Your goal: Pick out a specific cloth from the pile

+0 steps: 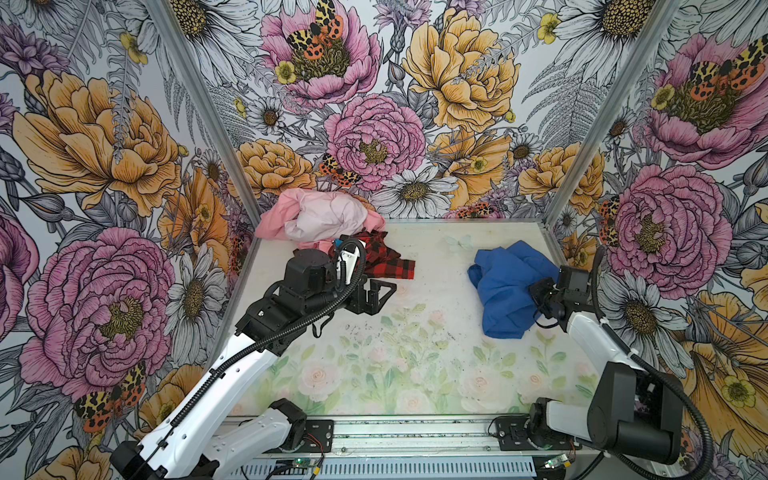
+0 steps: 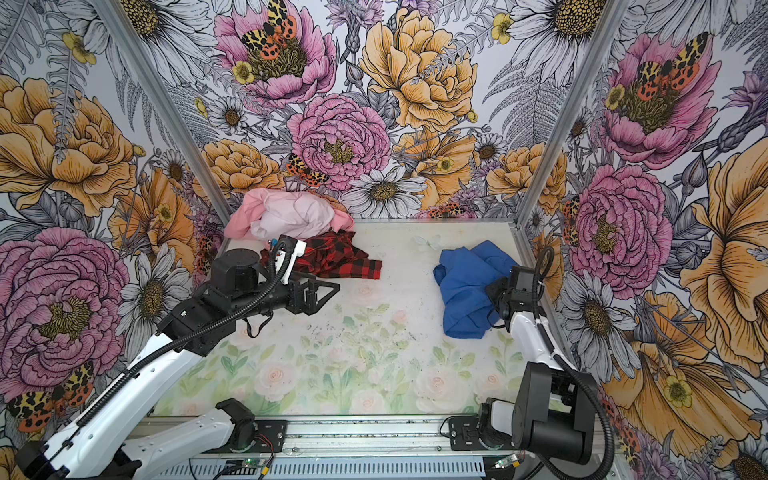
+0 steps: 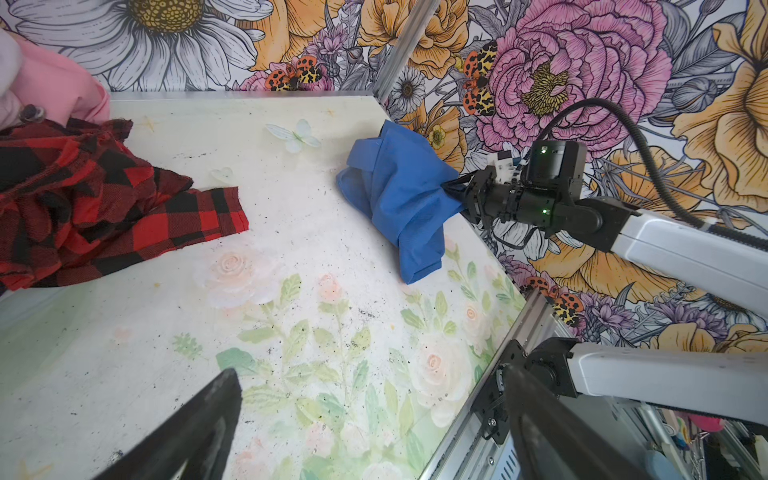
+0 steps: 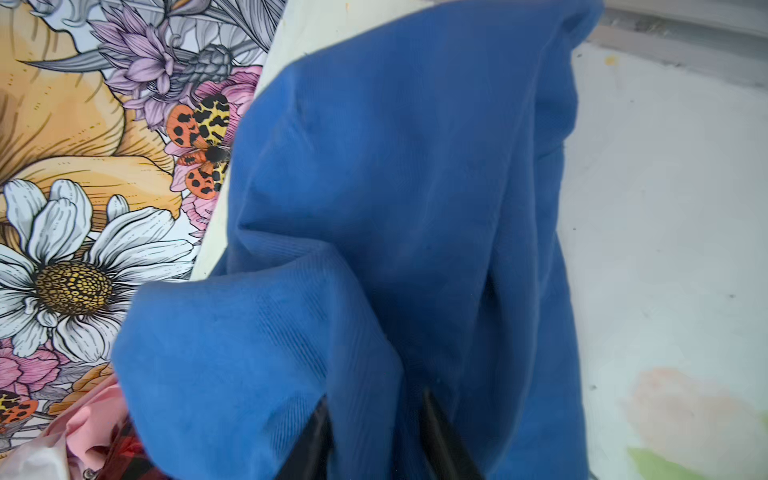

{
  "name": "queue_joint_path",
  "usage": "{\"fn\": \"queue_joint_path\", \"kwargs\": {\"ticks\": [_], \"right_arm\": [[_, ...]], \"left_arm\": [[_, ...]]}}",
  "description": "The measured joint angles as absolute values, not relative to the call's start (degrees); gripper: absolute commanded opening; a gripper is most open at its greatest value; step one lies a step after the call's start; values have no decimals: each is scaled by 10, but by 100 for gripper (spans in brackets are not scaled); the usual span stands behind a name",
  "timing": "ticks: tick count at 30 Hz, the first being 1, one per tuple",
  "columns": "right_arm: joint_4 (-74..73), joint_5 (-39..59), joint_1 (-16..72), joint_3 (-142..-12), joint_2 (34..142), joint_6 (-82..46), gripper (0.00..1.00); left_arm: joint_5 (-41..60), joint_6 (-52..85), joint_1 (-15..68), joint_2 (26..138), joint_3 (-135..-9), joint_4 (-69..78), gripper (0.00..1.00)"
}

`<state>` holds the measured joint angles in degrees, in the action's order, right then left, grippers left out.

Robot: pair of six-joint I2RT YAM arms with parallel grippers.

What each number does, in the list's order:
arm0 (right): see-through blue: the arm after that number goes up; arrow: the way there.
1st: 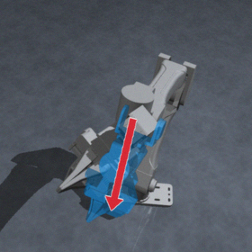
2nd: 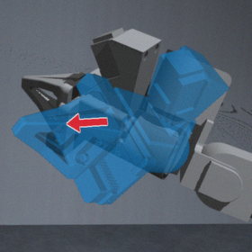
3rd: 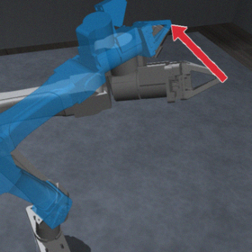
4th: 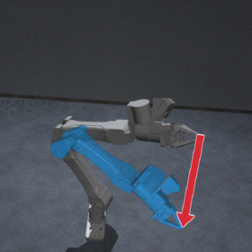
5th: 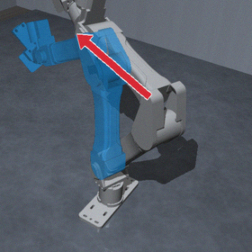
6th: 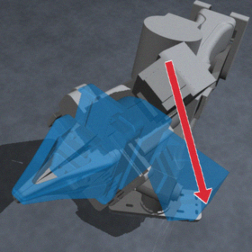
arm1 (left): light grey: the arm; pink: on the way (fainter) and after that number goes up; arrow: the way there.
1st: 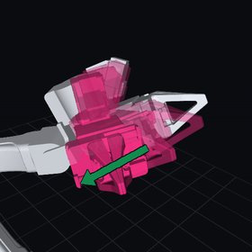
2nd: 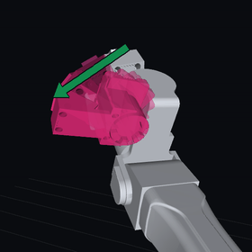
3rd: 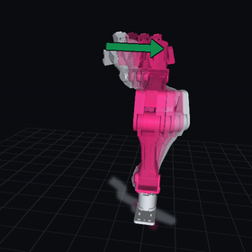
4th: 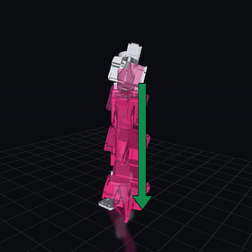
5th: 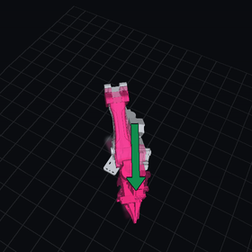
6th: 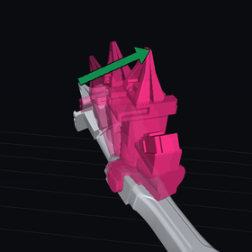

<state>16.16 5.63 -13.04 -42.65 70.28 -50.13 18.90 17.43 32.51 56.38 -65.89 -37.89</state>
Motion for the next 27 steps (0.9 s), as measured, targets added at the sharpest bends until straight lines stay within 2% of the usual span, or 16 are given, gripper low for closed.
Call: {"fn": "queue_joint_path", "kwargs": {"ticks": [3, 5, 9, 14, 19, 27], "right_arm": [[220, 12, -108, -439, 640, -468, 79], [259, -15, -98, -443, 611, -451, 85], [353, -88, -63, -461, 579, -420, 87], [418, -170, 39, -517, 568, -339, 92], [408, -189, 156, -644, 700, -175, 97], [420, -208, 212, -676, 898, -30, 99]], "left_arm": [[189, 173, 325, 564, -659, -378, 99], [189, 169, 325, 569, -659, -378, 99], [194, 164, 325, 585, -659, -378, 99], [203, 160, 325, 600, -659, -377, 99], [211, 160, 326, 606, -659, -365, 99], [222, 161, 322, 574, -638, -361, 99]]}}
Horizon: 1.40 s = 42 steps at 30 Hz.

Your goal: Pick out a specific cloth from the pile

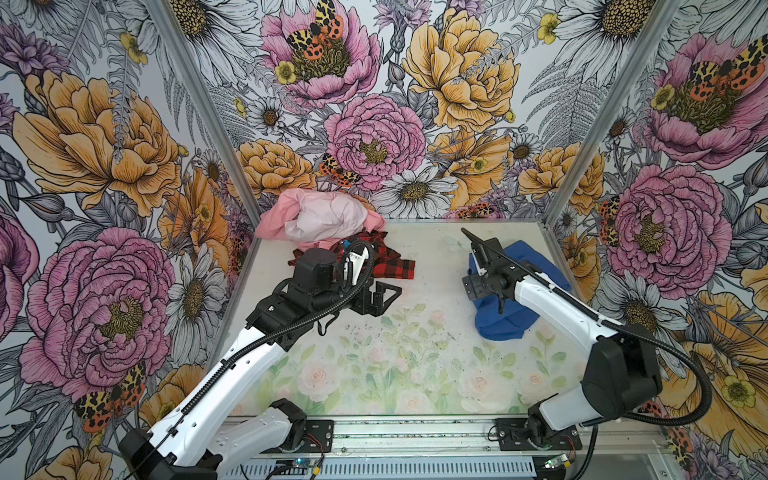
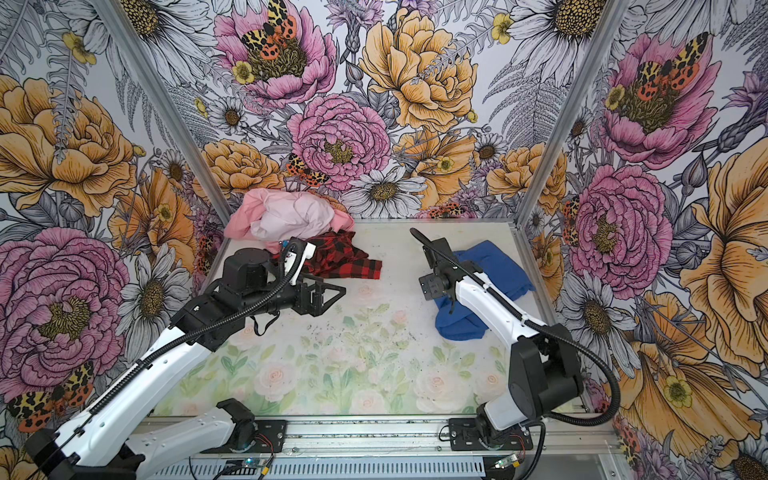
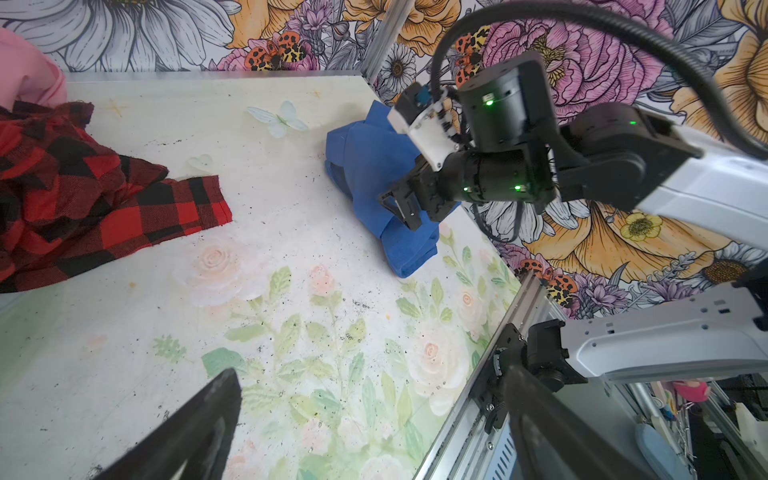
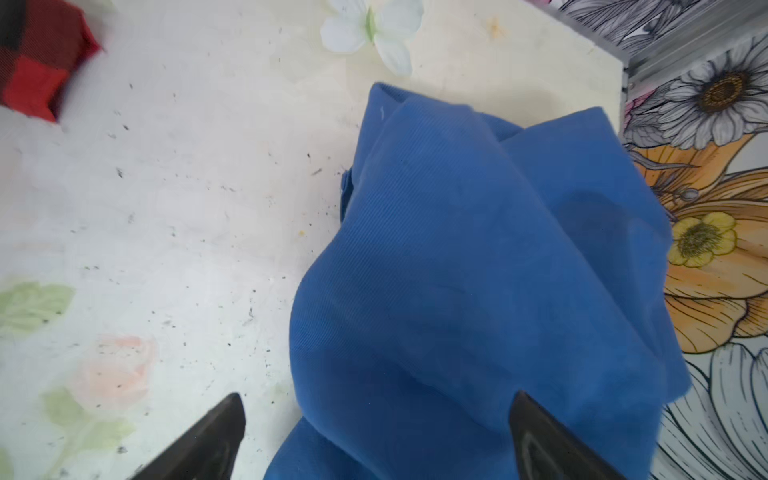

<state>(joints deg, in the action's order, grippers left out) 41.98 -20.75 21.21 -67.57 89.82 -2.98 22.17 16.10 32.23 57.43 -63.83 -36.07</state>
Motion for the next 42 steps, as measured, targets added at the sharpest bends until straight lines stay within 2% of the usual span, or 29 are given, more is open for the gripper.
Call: {"fn": "queue_joint_path", "kwargs": {"ticks": [6, 12, 20, 24, 26, 29, 33, 34, 42], "right_arm": [[431, -294, 215, -721, 1027, -14, 100], [435, -312, 175, -767, 1091, -16, 100], [447, -228, 97, -816, 1143, -16, 99], [456, -182, 79, -830, 1154, -20, 91], [458, -170, 75, -832, 1155, -21, 83], [461, -150, 67, -836, 1159, -23, 60], [481, -107, 54, -863, 1176, -32, 10], [489, -96, 51, -874, 1182, -34, 0], [550, -2, 21, -1005, 1250, -52, 0]], "left_arm": [[235, 161, 296, 548, -619, -359, 99], [242, 161, 279, 545, -611, -359, 99], [256, 161, 252, 531, -611, -360, 99], [261, 161, 246, 528, -611, -362, 99], [263, 161, 244, 525, -611, -362, 99], [264, 161, 240, 520, -611, -365, 99], [265, 160, 235, 517, -611, -371, 99], [265, 160, 234, 517, -611, -374, 99], [264, 160, 227, 507, -614, -395, 99]]}}
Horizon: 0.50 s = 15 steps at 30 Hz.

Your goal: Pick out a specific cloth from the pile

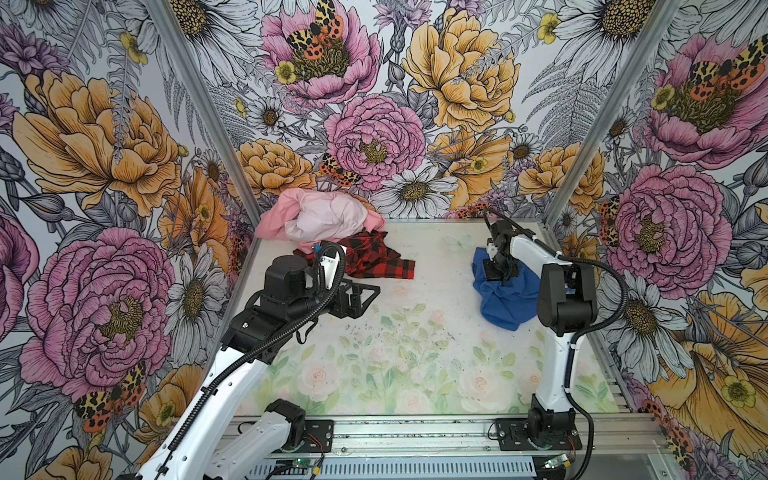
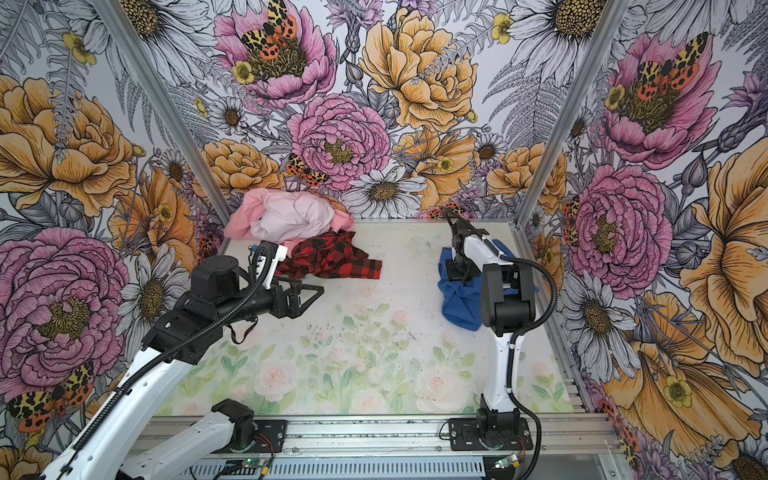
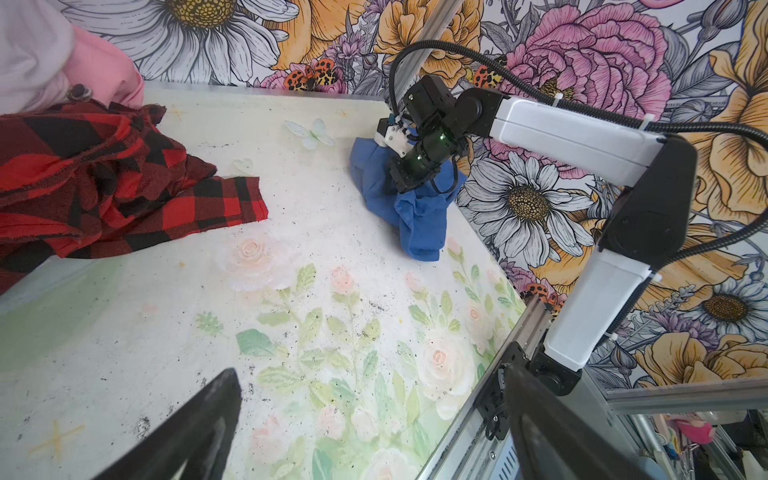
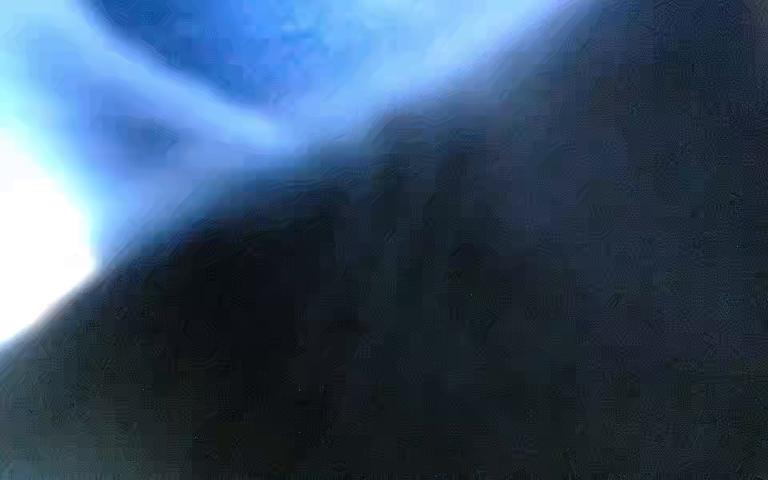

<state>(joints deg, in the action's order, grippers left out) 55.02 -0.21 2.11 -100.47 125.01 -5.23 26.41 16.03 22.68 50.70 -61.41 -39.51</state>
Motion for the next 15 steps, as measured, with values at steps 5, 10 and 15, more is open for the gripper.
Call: {"fn": "queue_joint_path", "kwargs": {"ticks": [5, 10, 15], "right_arm": [[553, 41, 15, -1191, 1347, -60, 0], [542, 48, 13, -1321, 1407, -60, 0], [547, 27, 10, -1359, 1415, -45, 0]], "left_arm": [[262, 161, 227, 498, -620, -400, 99], [251, 161, 227, 483, -628, -419, 99], [234, 161, 227, 466, -632, -439, 99]]}}
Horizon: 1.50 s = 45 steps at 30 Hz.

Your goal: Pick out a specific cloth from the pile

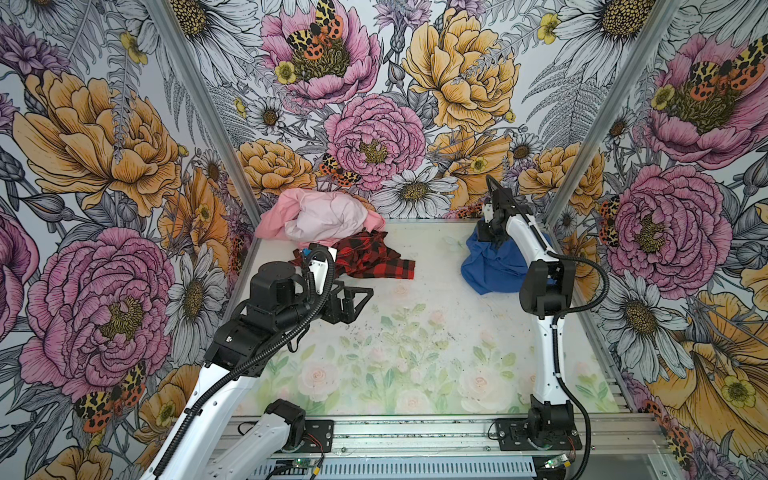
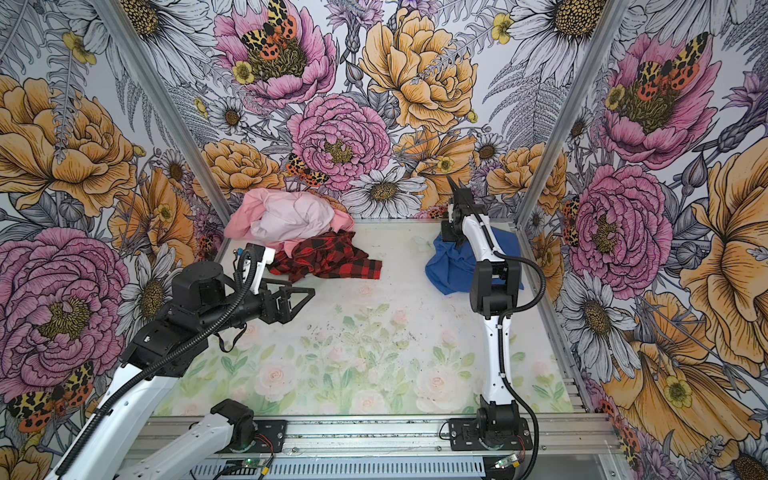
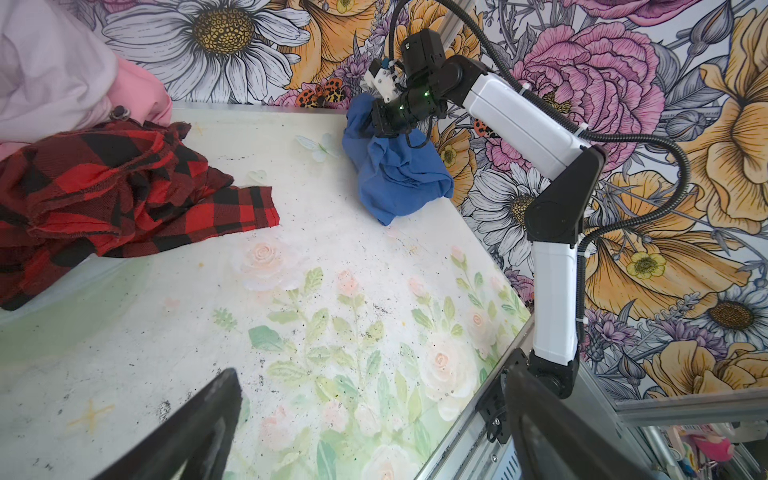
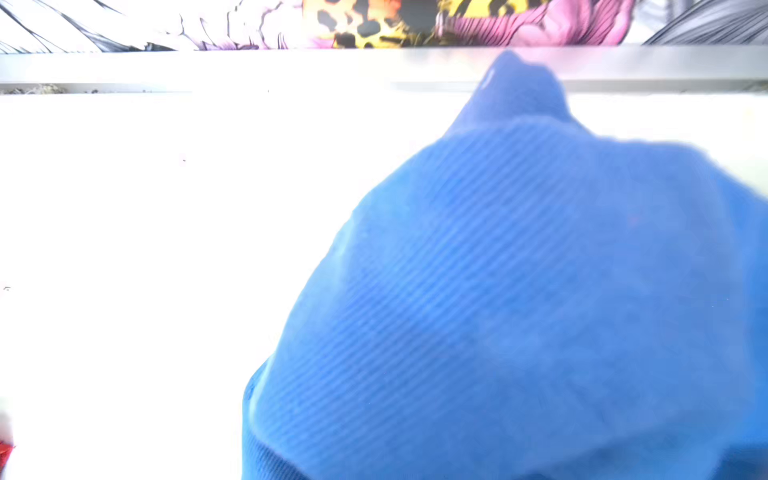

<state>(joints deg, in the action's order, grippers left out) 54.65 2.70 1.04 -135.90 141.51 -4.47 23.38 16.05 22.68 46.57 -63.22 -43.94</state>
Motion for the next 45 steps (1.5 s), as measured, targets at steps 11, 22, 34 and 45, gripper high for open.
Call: {"fn": "queue_joint_path", "kwargs": {"ticks": [11, 22, 34, 45], "right_arm": [[543, -45, 9, -1394, 1415, -5, 0], [520, -48, 9, -1393, 1410, -10, 35], [493, -86, 41, -1231, 1215, -11, 70], [451, -63, 73, -1176, 1169, -34, 79]], "left_arm": [[217, 160, 227, 484, -639, -454, 99], [216, 148, 230, 490, -642, -449, 99], [217, 143, 230, 502, -641, -429, 99], [217, 144, 230, 502, -631, -413, 99]]}}
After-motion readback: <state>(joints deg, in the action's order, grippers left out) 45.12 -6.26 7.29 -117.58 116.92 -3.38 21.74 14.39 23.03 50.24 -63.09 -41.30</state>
